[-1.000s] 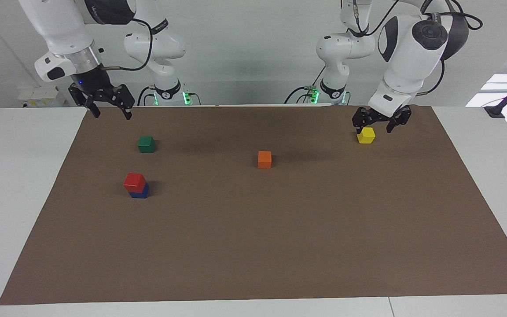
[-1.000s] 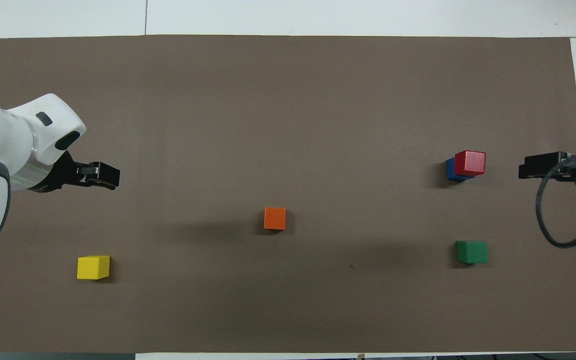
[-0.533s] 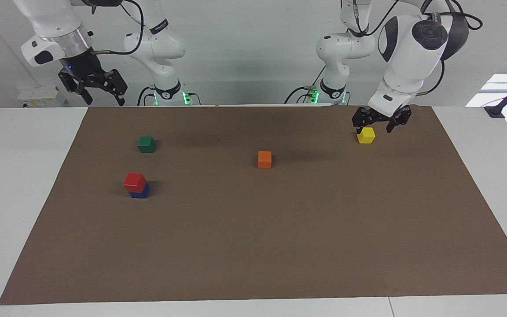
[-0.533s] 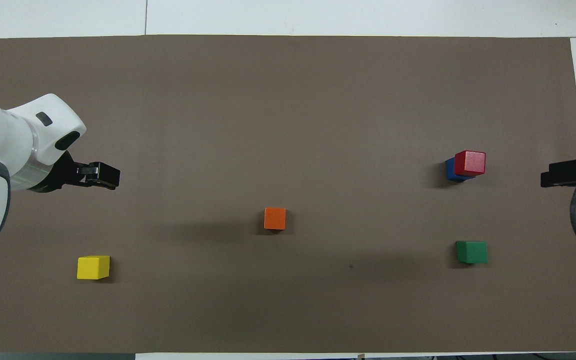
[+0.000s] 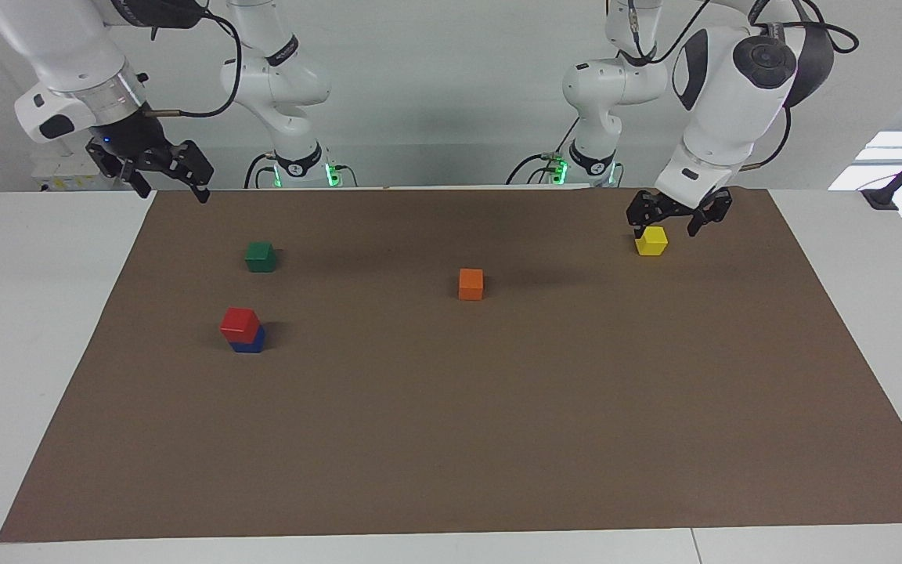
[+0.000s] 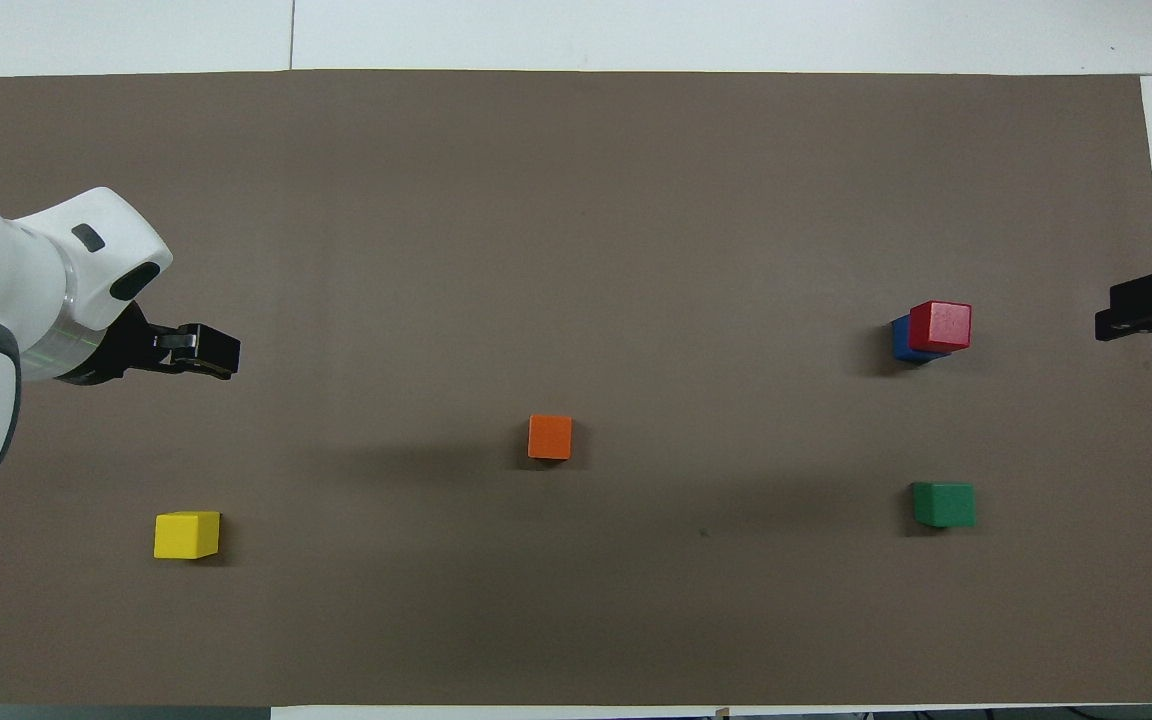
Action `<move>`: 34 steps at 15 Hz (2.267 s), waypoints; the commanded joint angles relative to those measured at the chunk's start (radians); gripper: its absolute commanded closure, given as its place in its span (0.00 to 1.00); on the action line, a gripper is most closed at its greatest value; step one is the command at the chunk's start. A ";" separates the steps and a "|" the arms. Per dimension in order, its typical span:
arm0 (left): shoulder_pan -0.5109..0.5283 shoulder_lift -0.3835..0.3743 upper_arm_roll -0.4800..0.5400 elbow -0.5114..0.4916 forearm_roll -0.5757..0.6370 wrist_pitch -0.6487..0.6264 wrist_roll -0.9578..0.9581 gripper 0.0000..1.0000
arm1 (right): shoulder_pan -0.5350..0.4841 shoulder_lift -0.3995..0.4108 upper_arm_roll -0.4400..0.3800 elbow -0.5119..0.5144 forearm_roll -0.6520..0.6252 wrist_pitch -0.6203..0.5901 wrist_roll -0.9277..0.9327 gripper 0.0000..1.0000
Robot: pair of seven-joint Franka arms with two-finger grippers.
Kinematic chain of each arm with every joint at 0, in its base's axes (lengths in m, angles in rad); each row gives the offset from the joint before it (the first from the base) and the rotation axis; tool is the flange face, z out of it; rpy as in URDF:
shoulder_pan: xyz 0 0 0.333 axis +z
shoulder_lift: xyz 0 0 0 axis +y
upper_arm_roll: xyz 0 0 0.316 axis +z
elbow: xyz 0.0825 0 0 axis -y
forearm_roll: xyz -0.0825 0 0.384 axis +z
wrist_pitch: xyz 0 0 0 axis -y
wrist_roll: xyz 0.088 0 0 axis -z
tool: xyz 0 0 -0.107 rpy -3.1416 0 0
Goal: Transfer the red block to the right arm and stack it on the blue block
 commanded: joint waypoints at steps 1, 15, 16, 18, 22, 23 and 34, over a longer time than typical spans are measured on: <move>0.001 -0.020 0.005 -0.019 -0.013 0.014 0.004 0.00 | -0.026 -0.009 0.006 -0.018 -0.007 0.022 -0.024 0.00; 0.001 -0.020 0.005 -0.019 -0.013 0.014 0.004 0.00 | -0.027 -0.055 0.006 -0.132 -0.046 0.152 -0.019 0.00; 0.001 -0.020 0.005 -0.019 -0.013 0.014 0.004 0.00 | -0.027 -0.055 0.004 -0.132 -0.046 0.151 -0.019 0.00; 0.001 -0.020 0.006 -0.019 -0.013 0.014 0.004 0.00 | -0.027 -0.057 0.006 -0.130 -0.046 0.145 -0.018 0.00; 0.001 -0.020 0.006 -0.019 -0.013 0.014 0.004 0.00 | -0.026 -0.057 0.007 -0.130 -0.044 0.129 -0.023 0.00; 0.001 -0.020 0.005 -0.019 -0.013 0.014 0.004 0.00 | -0.026 -0.060 0.007 -0.130 -0.044 0.119 -0.027 0.00; 0.001 -0.020 0.006 -0.019 -0.013 0.014 0.004 0.00 | -0.021 -0.063 0.007 -0.130 -0.040 0.082 -0.099 0.00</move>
